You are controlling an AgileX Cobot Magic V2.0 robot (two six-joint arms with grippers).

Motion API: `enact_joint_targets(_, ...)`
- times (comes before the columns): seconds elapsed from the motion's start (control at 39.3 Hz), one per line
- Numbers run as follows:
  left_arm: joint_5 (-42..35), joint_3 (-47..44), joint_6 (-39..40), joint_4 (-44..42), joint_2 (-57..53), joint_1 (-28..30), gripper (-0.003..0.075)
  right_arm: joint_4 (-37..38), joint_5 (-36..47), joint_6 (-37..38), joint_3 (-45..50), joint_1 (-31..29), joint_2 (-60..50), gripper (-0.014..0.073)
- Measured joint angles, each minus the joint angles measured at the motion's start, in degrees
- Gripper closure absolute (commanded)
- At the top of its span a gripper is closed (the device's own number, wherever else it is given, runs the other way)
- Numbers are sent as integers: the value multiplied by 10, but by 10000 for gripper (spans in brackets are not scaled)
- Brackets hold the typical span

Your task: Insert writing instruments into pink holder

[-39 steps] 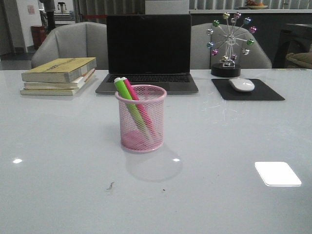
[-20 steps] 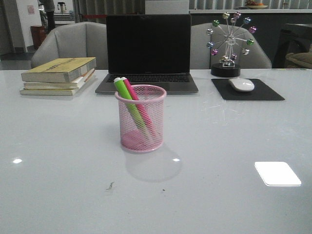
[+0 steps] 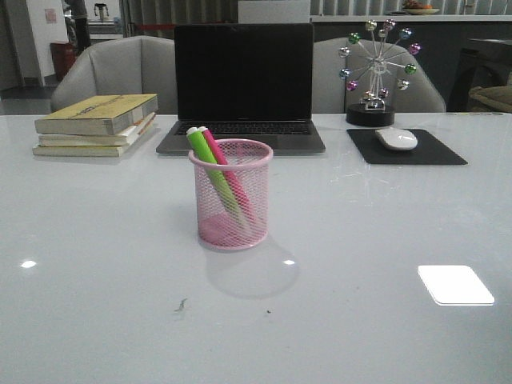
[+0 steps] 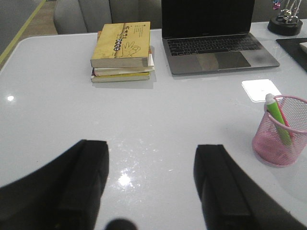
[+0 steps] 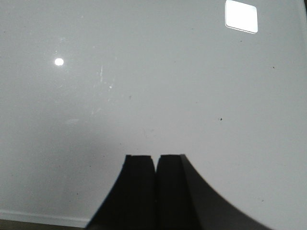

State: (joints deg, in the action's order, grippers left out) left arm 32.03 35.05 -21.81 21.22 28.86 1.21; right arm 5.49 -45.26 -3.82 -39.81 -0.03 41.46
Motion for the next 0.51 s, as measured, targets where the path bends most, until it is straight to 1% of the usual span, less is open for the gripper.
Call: enact_joint_targets(0.51, 0, 0, 0, 0, 0, 0, 264, 0, -11, 0, 0, 0, 0, 536)
